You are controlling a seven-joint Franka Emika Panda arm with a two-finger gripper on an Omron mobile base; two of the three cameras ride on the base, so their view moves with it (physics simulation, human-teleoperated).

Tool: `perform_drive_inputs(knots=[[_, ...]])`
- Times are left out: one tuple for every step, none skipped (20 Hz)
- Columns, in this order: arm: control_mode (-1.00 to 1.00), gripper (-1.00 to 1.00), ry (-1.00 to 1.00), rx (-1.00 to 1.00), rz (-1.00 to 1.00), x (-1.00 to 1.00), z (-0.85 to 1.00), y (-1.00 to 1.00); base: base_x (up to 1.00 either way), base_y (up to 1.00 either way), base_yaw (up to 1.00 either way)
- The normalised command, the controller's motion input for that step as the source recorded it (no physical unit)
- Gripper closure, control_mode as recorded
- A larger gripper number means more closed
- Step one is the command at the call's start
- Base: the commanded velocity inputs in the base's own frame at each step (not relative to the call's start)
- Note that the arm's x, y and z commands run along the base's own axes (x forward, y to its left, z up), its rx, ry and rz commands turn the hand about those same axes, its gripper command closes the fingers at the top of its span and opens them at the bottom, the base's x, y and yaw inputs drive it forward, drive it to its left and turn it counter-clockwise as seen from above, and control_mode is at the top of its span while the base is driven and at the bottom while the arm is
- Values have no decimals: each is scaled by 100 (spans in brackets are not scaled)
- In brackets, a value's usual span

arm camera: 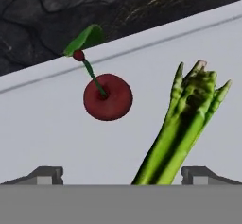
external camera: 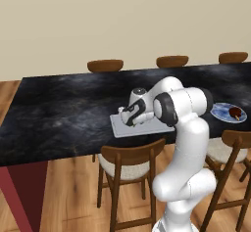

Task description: Create a steak meal by picking up the steak and asparagus from the tray and placing them on the plate. Leave the cherry on the tray.

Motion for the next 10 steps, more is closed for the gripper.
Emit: perform_drive_inputs(knots=[[-100, 100, 0, 0, 0, 0, -34, 0, 0, 0, 0], [-100, 100, 0, 0, 0, 0, -11, 0, 0, 0, 0], [-100, 100, 0, 0, 0, 0, 0, 0, 0, 0, 0], [-100, 100, 0, 0, 0, 0, 0, 0, 0, 0, 0], [-100, 100, 0, 0, 0, 0, 0, 0, 0, 0, 0], [-100, 100, -4, 0, 0, 0, -4, 0, 0, 0, 0], [-100, 100, -7, 0, 0, -6, -11, 0, 0, 0, 0], [-100, 100, -7, 0, 0, -16, -14, -1, 0, 0, 0], [-100, 100, -2, 0, 0, -22, 0, -1, 0, 0, 0], [-100, 100, -1, 1, 0, -58, 9, -11, 0, 0, 0]])
